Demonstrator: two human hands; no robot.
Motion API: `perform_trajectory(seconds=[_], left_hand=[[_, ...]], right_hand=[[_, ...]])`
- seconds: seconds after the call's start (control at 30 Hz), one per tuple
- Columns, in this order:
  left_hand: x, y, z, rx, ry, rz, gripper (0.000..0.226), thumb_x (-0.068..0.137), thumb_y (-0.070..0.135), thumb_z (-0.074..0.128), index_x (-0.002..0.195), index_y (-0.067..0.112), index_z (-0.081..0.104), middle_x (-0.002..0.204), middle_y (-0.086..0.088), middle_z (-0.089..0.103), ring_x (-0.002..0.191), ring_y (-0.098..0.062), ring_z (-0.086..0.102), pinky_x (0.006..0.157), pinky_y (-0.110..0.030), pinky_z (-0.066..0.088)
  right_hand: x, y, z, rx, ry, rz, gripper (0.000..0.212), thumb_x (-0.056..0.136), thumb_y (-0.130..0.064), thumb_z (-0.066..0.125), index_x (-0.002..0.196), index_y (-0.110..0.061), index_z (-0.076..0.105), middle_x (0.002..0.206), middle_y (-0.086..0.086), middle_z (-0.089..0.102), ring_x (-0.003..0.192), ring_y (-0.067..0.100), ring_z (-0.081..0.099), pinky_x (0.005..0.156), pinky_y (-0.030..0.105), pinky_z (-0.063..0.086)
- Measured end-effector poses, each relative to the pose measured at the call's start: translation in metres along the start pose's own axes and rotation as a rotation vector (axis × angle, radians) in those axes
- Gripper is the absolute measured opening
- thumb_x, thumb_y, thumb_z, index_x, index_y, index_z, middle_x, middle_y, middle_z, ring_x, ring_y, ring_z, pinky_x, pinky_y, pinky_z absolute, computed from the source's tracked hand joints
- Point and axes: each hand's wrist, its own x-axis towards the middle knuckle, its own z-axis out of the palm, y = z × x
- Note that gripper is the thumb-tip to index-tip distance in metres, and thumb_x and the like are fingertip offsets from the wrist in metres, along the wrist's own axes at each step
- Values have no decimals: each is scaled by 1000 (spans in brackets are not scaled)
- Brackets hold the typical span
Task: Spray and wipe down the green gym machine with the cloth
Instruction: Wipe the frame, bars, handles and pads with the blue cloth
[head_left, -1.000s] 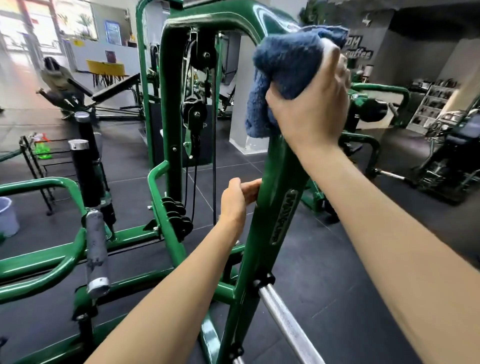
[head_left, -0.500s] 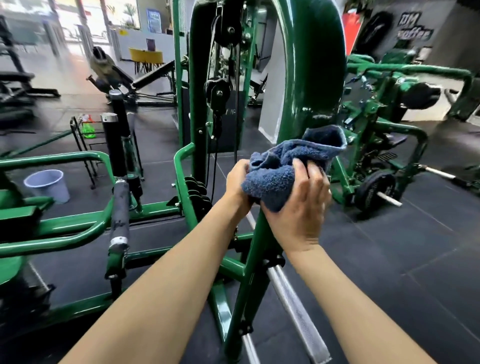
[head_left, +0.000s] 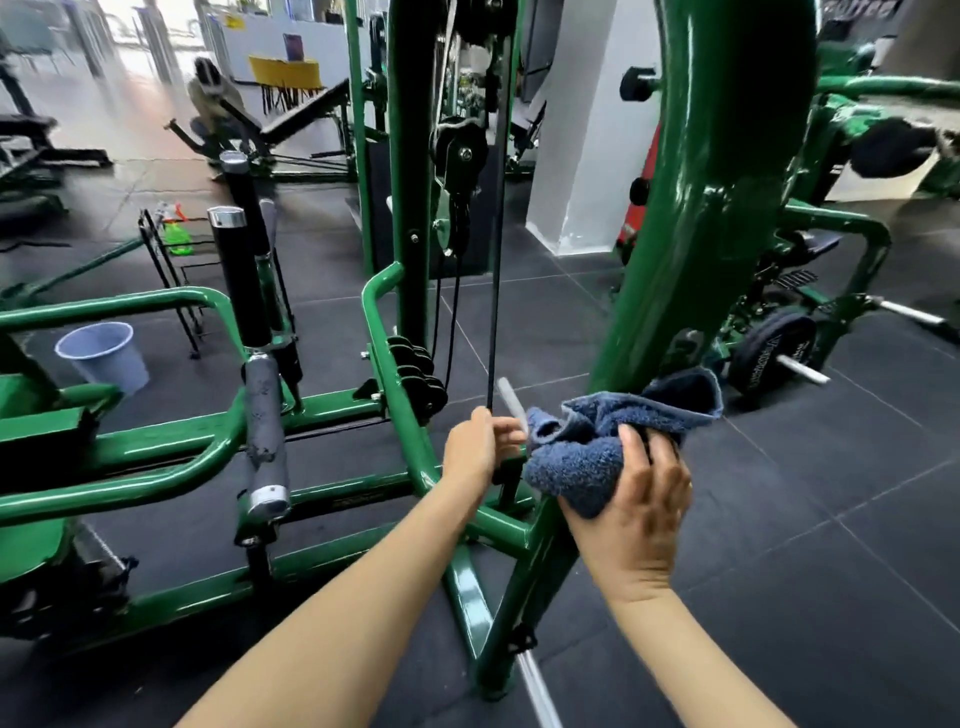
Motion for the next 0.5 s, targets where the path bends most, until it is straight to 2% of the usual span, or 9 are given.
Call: perform_trajectory(seconds=[0.03,0.1,0.17,0.2,0.27,0.37,0.43,0.5], left_hand=[[7,-13,-9,149,-12,3,42,94,33,36,82,10,69,70,-3,72,70,-23,66,75,-31,51],[19,-35,-28,601,-17,80,34,90,31,43,100,13,70,101,-6,73,98,-27,65,91,-34,47],[25,-53,-45,973,-69,200,40,92,21,45,129,17,59,131,-6,60,121,-26,54,100,-31,41],[27,-59,-52,1094,-128,241,44,92,17,44,136,18,53,138,-7,54,128,-26,49,103,-32,39],[36,-68,-66,1314,-243,335,49,91,13,44,140,19,46,147,-6,43,139,-24,36,110,-37,33],[56,-72,-86,1562,-333,407,60,89,14,47,147,21,34,159,2,20,148,-17,8,118,-48,17],[66,-77,-99,1673,-348,420,63,90,19,50,149,20,28,161,1,12,149,-18,1,118,-52,12],[73,-82,-108,1751,-349,440,66,90,21,51,150,18,24,161,0,8,149,-18,-1,118,-54,10]], right_hand=[[-10,1,4,-30,-24,32,83,63,-46,72,130,-8,39,126,16,39,113,37,43,95,55,37],[-33,2,12,-117,-117,105,86,56,-38,78,127,-7,41,124,18,41,109,37,44,91,56,43],[-56,1,14,-208,-284,173,96,42,-31,90,123,-8,44,119,21,49,105,38,46,87,56,46],[-67,0,14,-242,-369,176,103,33,-28,95,121,-9,45,116,21,52,103,37,47,87,54,46],[-81,-4,14,-281,-463,72,107,23,-25,94,118,-12,46,111,15,53,98,33,45,88,50,37],[-80,-25,20,-284,-498,-27,103,24,-27,92,116,-14,47,106,12,58,95,30,44,89,45,32],[-77,-41,26,-282,-532,-33,104,25,-29,92,118,-15,47,107,12,60,97,29,44,91,45,32],[-74,-49,30,-256,-571,-112,109,23,-29,92,121,-14,46,113,9,52,100,29,45,94,46,31]])
